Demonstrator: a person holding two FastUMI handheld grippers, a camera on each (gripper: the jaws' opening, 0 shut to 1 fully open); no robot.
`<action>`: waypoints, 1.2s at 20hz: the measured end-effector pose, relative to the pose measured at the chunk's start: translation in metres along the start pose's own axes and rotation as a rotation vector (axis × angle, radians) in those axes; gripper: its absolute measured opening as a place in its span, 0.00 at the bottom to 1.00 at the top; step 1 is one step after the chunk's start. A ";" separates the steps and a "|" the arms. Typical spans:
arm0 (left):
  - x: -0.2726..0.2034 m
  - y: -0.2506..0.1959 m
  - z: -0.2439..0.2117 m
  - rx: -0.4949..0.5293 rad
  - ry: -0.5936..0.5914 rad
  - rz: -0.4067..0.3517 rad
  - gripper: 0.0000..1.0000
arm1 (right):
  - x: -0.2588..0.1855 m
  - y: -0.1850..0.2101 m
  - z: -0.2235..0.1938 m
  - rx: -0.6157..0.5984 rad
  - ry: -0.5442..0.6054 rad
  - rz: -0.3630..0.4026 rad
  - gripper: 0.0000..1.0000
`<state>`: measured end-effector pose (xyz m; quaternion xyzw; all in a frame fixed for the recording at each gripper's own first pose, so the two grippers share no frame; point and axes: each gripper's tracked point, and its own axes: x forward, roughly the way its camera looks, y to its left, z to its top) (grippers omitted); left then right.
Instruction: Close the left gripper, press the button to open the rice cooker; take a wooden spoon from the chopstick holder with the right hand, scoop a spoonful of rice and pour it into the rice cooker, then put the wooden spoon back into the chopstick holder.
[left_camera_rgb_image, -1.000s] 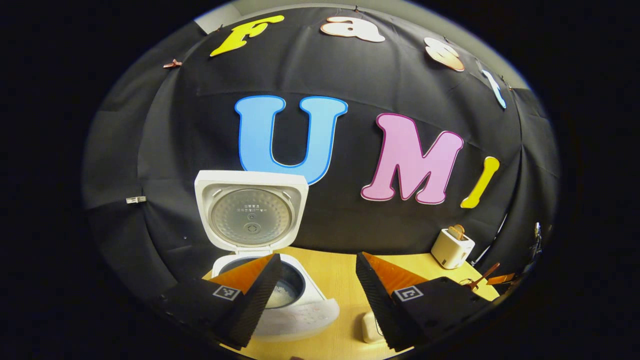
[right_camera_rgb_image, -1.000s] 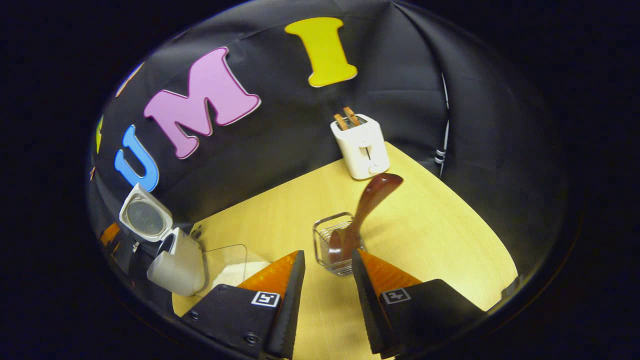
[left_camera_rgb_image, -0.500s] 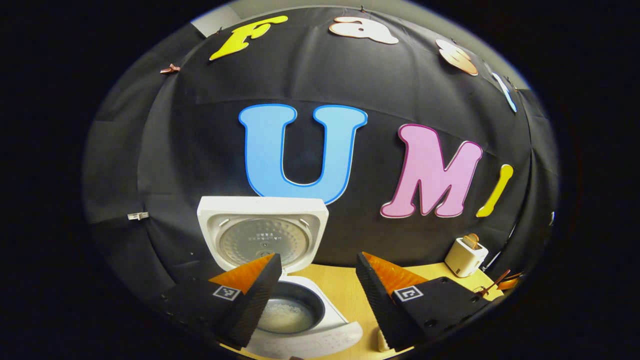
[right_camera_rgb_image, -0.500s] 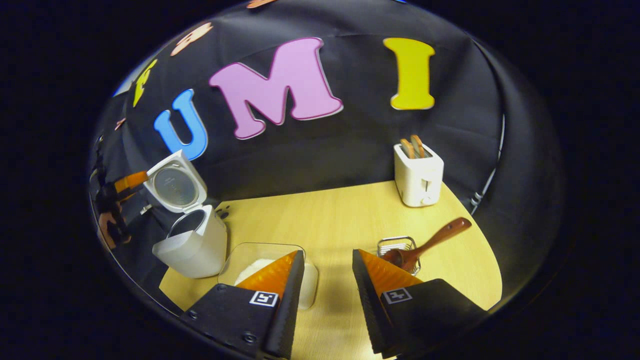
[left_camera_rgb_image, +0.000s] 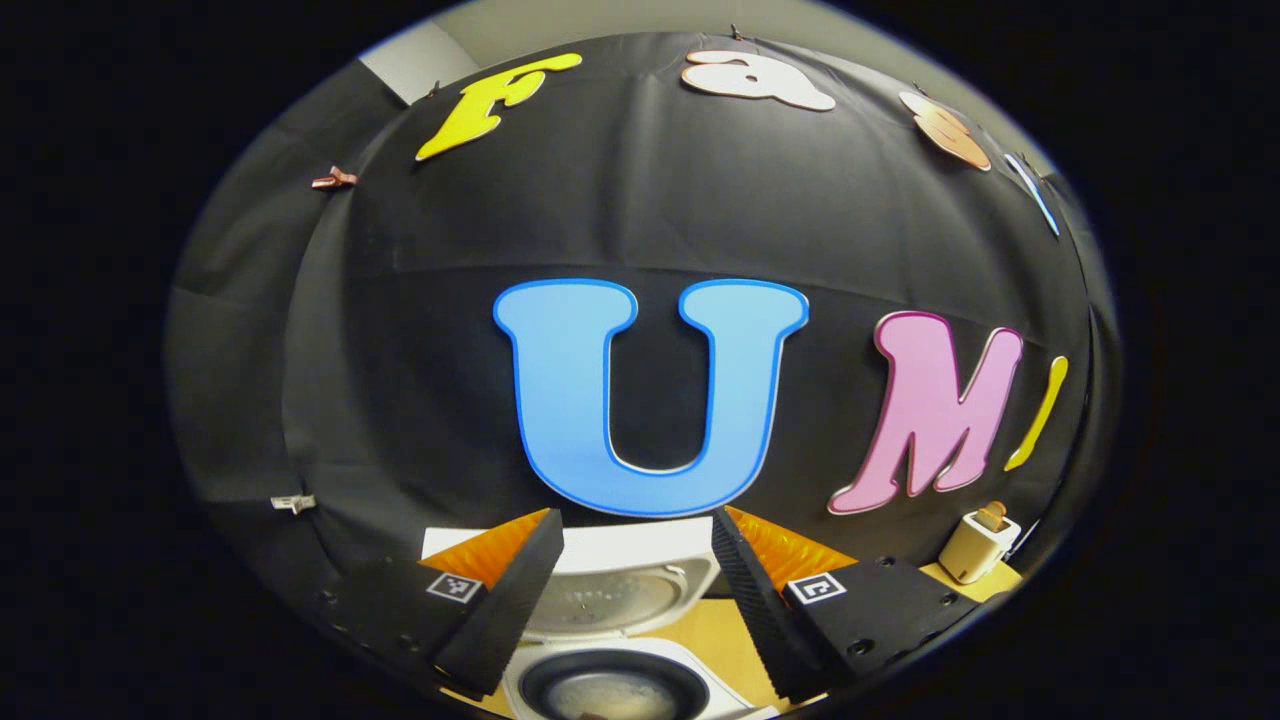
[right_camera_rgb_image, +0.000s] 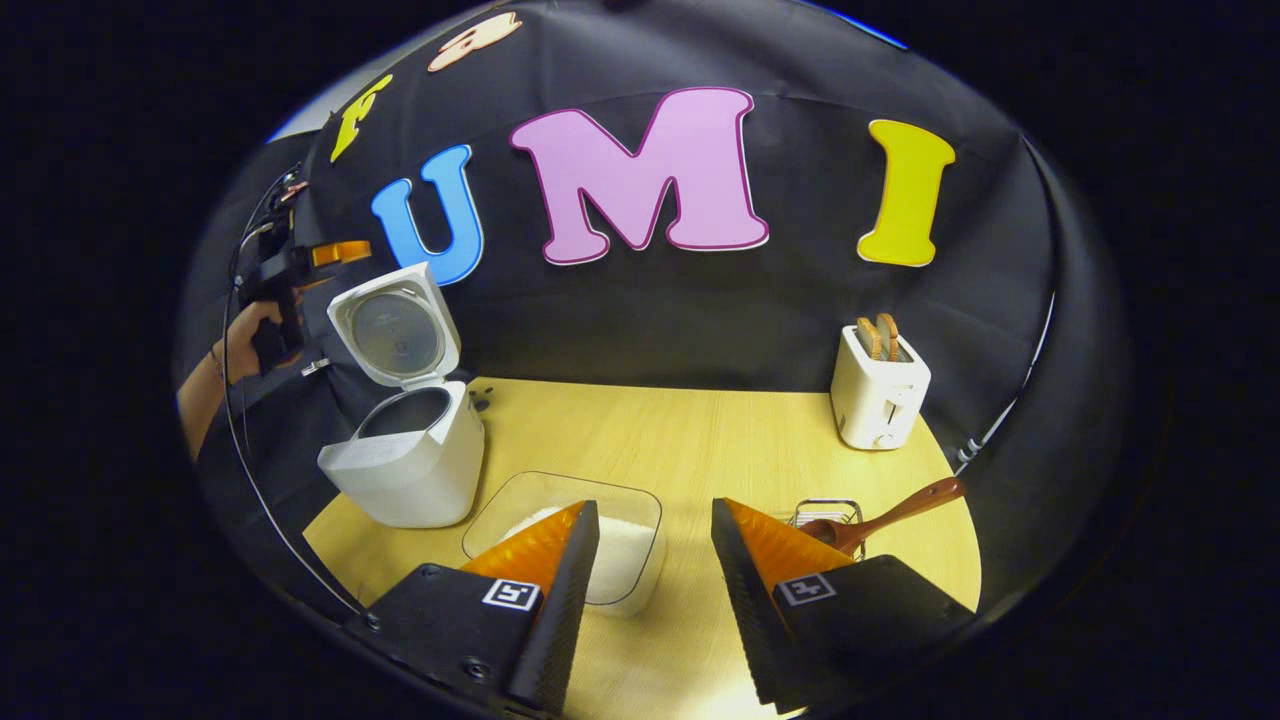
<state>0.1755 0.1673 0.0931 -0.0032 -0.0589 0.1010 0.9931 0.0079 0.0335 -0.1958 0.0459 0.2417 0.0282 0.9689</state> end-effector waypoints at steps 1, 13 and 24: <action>0.009 0.005 0.002 0.008 0.000 0.012 0.95 | -0.001 0.002 0.000 -0.004 0.001 0.003 0.71; 0.085 0.039 -0.039 0.101 0.150 0.102 0.95 | -0.008 -0.002 -0.005 -0.010 0.006 -0.034 0.71; 0.024 0.018 -0.068 0.011 0.200 0.067 0.97 | -0.008 -0.010 -0.022 -0.002 0.041 -0.052 0.72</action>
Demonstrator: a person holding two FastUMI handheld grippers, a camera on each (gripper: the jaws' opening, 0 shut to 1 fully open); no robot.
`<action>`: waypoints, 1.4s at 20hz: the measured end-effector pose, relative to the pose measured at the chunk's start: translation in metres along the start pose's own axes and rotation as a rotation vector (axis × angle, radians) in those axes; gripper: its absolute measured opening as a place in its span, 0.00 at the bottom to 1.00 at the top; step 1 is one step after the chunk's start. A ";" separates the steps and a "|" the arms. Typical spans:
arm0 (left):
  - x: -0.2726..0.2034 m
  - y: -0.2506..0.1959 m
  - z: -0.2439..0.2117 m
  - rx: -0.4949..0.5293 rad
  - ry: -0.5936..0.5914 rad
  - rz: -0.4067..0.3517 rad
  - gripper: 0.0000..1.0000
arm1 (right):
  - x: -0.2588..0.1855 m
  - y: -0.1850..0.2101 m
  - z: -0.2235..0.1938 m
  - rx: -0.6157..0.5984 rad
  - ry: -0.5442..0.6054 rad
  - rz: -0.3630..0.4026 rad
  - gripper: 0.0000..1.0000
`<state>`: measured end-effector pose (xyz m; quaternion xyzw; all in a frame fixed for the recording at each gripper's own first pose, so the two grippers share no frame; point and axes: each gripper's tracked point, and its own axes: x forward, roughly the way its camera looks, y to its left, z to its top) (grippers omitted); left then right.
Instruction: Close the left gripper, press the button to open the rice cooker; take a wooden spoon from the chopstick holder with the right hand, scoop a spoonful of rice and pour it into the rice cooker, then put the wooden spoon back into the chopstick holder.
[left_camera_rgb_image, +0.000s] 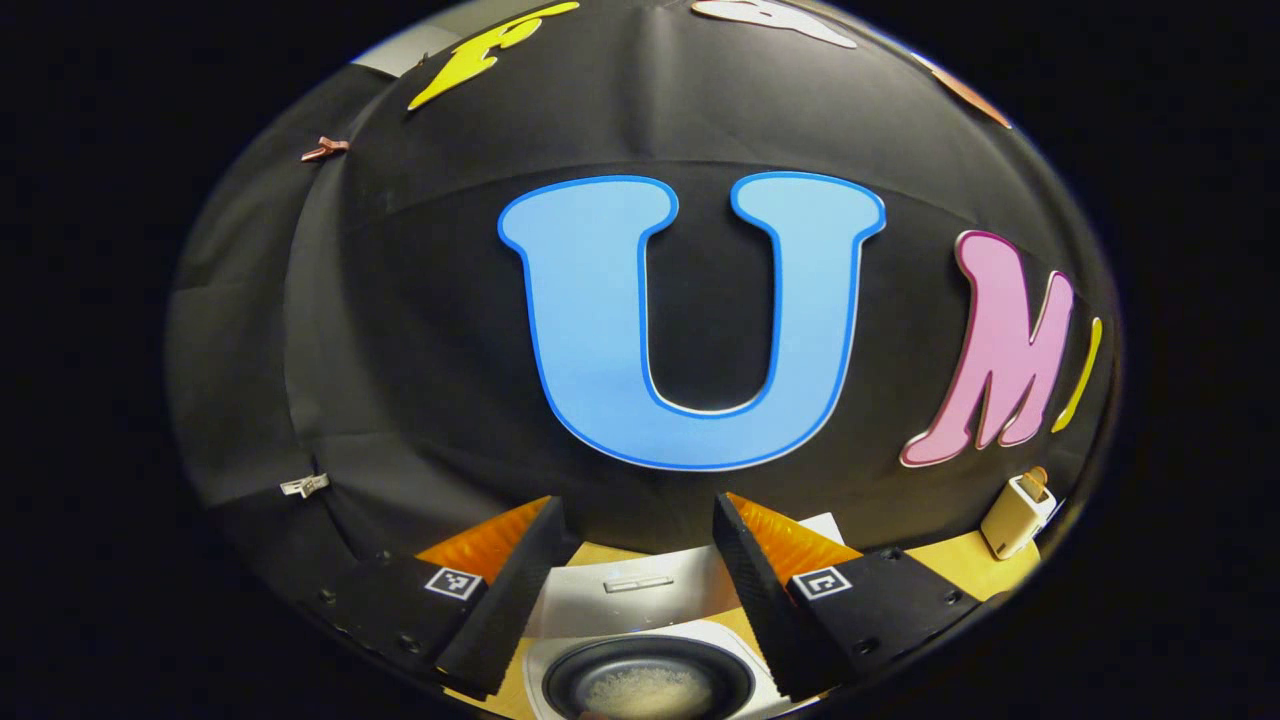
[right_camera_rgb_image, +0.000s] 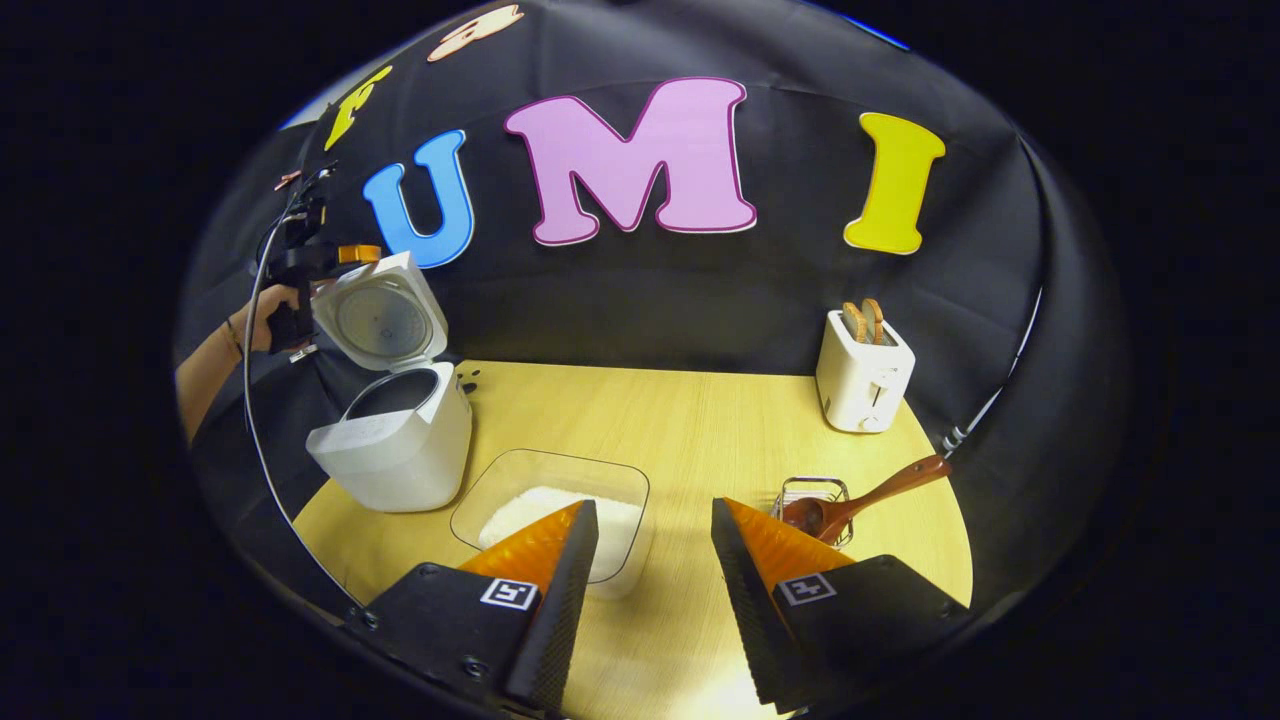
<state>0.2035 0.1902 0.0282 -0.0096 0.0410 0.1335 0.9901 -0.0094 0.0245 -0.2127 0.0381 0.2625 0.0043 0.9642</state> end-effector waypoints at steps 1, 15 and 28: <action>-0.008 -0.003 -0.005 0.002 0.005 -0.001 0.97 | 0.000 -0.002 -0.002 0.002 0.003 -0.003 0.72; -0.087 -0.035 -0.122 -0.056 0.184 -0.061 0.97 | 0.004 -0.022 -0.017 0.030 0.034 -0.019 0.73; -0.103 -0.046 -0.208 0.022 0.305 -0.047 0.98 | -0.004 -0.031 -0.027 0.029 0.043 -0.039 0.73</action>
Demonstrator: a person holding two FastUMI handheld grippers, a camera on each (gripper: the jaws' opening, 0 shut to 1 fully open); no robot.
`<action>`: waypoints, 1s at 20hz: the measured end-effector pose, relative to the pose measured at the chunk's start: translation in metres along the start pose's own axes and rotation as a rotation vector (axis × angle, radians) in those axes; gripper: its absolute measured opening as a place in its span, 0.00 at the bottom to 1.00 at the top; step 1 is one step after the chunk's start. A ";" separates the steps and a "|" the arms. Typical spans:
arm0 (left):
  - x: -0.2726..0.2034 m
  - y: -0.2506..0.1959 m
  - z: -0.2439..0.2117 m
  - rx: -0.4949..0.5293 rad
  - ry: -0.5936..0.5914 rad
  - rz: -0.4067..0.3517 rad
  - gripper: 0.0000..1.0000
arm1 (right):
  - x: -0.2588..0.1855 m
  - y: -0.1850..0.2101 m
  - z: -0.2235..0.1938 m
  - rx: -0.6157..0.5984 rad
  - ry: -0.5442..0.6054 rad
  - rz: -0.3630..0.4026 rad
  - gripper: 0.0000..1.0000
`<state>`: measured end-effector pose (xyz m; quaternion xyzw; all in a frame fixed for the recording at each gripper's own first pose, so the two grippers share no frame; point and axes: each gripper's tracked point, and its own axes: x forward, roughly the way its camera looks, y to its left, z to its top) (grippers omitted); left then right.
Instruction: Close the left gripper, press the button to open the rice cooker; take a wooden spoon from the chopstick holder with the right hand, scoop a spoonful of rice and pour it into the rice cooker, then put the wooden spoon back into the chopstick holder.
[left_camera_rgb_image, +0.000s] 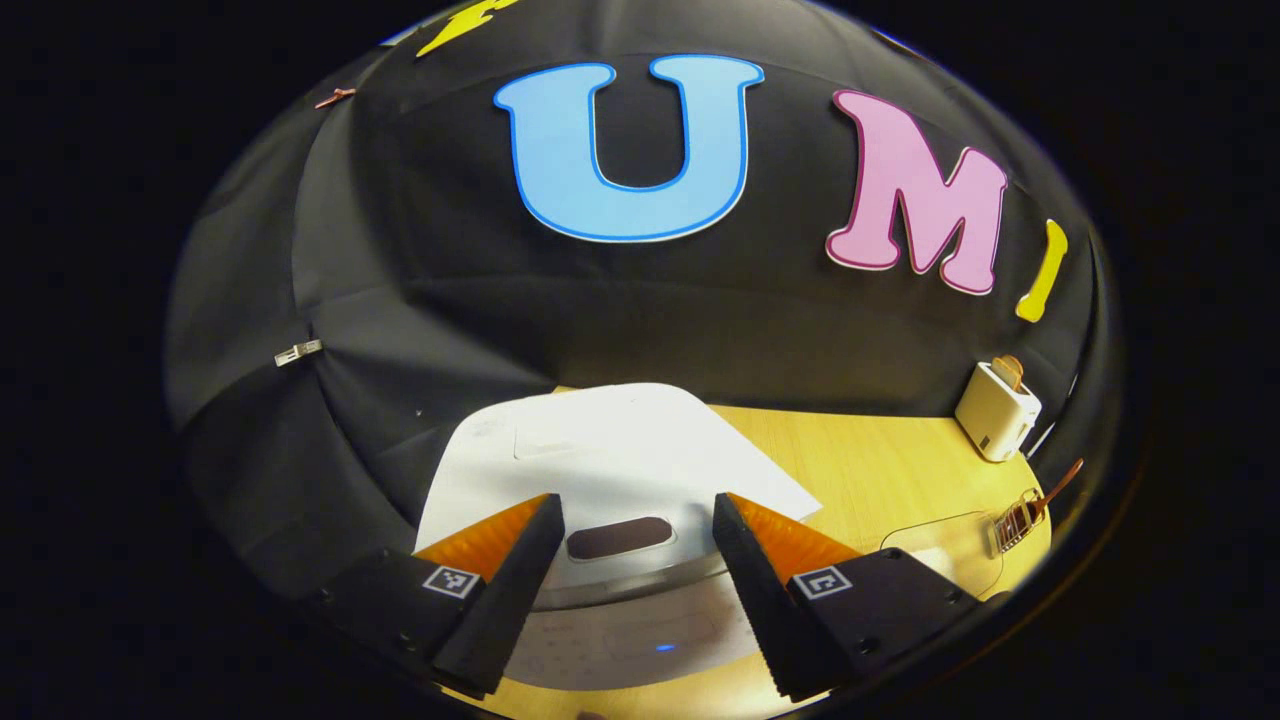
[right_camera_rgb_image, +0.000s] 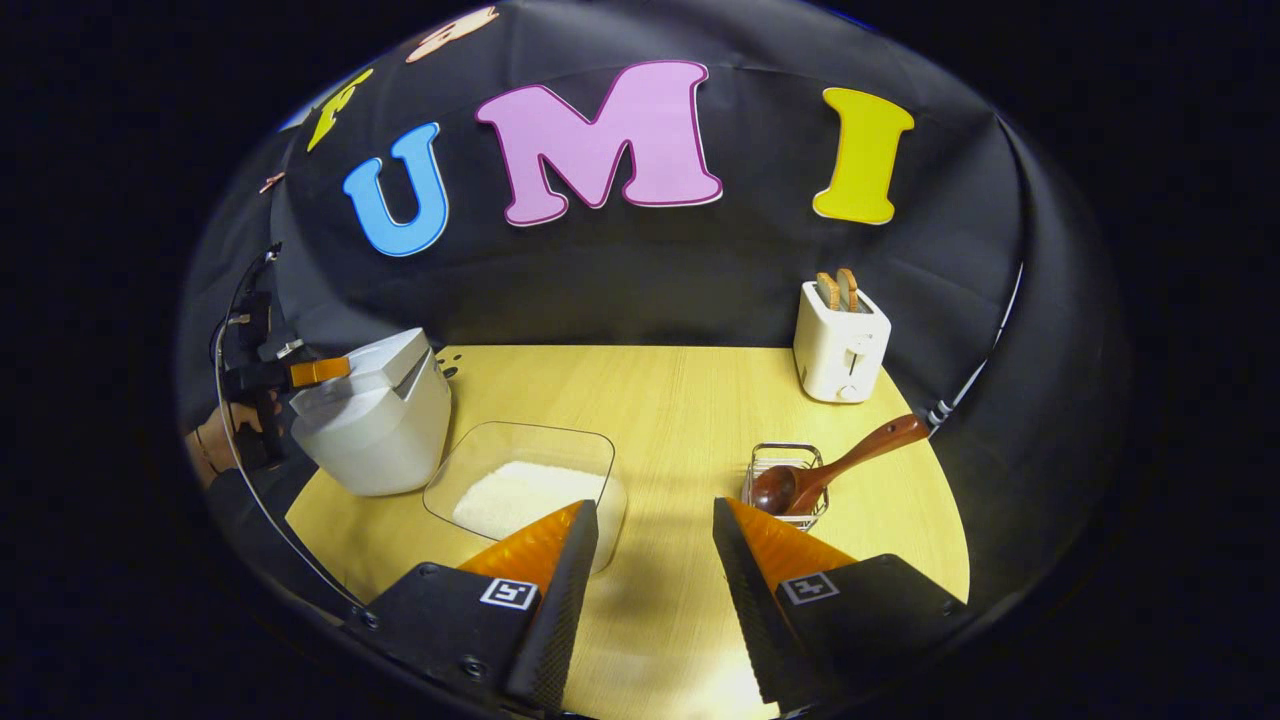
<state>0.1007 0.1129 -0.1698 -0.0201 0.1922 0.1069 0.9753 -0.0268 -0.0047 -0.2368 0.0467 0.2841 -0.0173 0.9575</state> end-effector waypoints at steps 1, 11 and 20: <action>0.001 0.000 -0.005 0.001 0.011 0.002 0.98 | 0.000 -0.001 -0.001 0.005 0.002 -0.002 0.73; 0.005 -0.003 -0.024 0.025 0.007 0.011 0.99 | 0.005 0.002 -0.007 0.011 0.016 0.007 0.73; -0.012 -0.009 -0.013 0.011 -0.014 -0.002 0.98 | 0.021 -0.015 -0.047 0.005 0.096 -0.006 0.74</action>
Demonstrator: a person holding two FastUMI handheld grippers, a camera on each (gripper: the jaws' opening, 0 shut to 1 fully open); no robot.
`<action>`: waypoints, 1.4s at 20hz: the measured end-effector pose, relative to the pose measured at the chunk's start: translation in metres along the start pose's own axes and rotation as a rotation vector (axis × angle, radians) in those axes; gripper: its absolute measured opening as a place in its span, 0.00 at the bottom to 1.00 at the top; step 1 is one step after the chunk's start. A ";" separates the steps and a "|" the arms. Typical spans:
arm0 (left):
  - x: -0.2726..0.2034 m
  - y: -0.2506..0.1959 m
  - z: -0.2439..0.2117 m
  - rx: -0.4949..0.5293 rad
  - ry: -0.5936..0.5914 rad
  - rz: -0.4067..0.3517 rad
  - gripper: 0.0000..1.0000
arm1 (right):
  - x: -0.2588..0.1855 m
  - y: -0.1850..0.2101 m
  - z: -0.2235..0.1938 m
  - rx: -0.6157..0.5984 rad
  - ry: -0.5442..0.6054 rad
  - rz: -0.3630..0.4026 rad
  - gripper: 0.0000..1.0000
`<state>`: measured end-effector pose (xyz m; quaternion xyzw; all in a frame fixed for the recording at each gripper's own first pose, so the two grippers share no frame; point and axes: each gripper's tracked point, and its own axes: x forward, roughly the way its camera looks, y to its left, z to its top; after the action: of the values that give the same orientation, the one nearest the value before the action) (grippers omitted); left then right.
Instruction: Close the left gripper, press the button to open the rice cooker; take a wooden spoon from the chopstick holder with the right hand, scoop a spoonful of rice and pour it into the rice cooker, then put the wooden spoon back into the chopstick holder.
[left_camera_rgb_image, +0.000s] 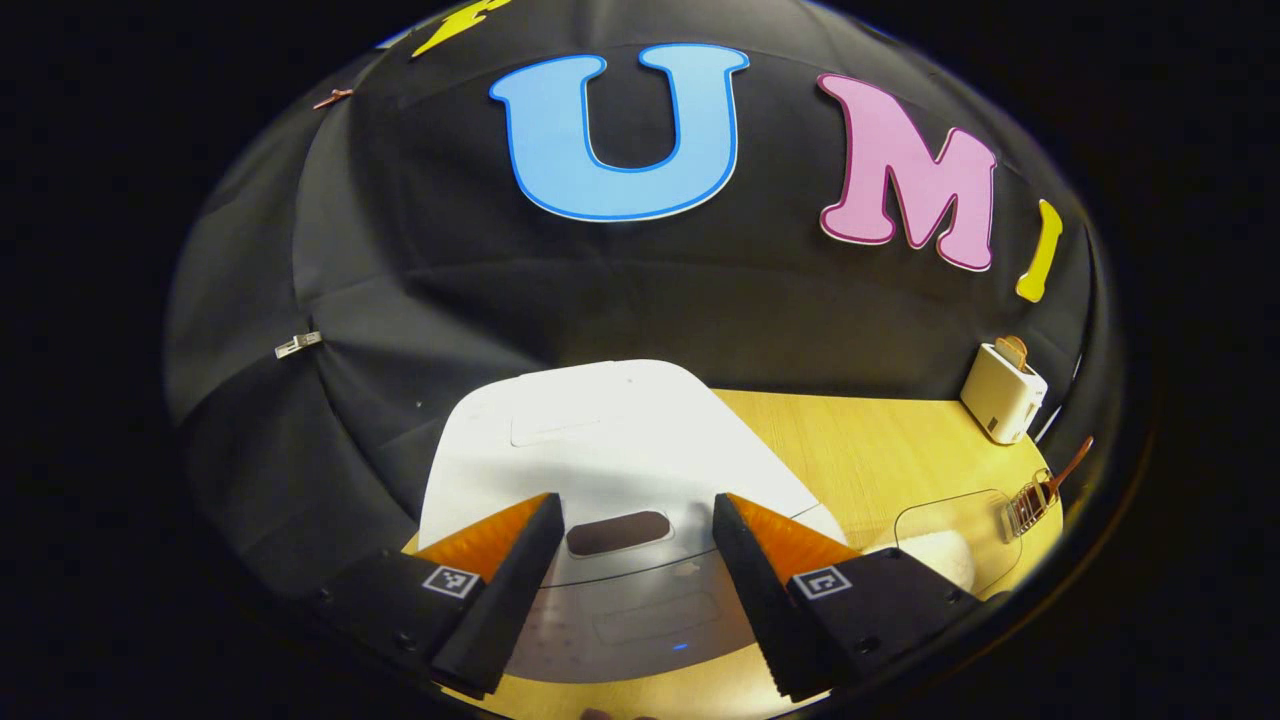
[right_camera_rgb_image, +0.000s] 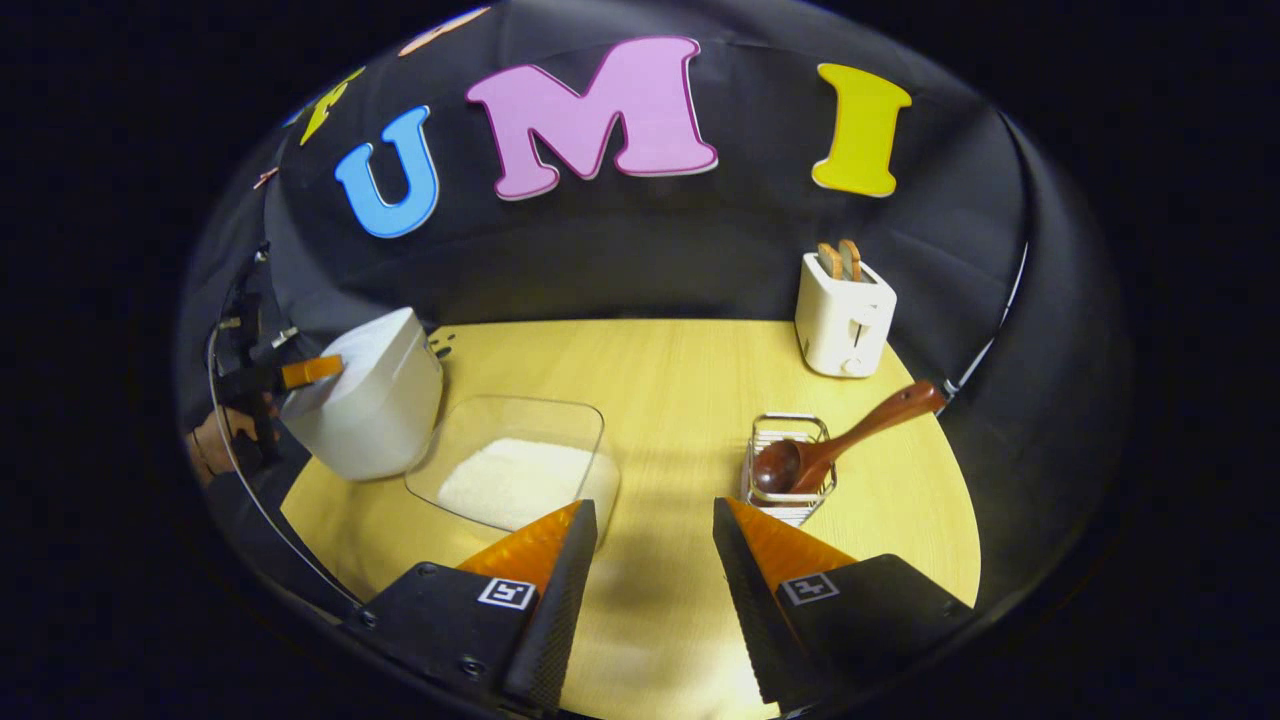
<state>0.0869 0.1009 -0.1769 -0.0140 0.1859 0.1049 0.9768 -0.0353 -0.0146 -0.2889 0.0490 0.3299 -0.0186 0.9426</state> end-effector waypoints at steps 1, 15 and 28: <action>-0.008 -0.006 0.006 -0.002 -0.020 -0.020 0.97 | 0.003 -0.004 -0.013 0.005 0.026 -0.004 0.74; -0.117 -0.145 -0.033 0.057 -0.088 -0.387 0.94 | 0.012 -0.026 -0.080 0.004 0.105 -0.060 0.80; -0.109 -0.139 -0.039 0.055 -0.074 -0.345 0.94 | -0.008 -0.026 -0.022 0.025 -0.034 -0.060 0.80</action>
<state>0.0025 -0.0597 -0.1750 -0.0153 0.1476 -0.0691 0.9865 -0.0569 -0.0379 -0.3036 0.0506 0.3150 -0.0517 0.9463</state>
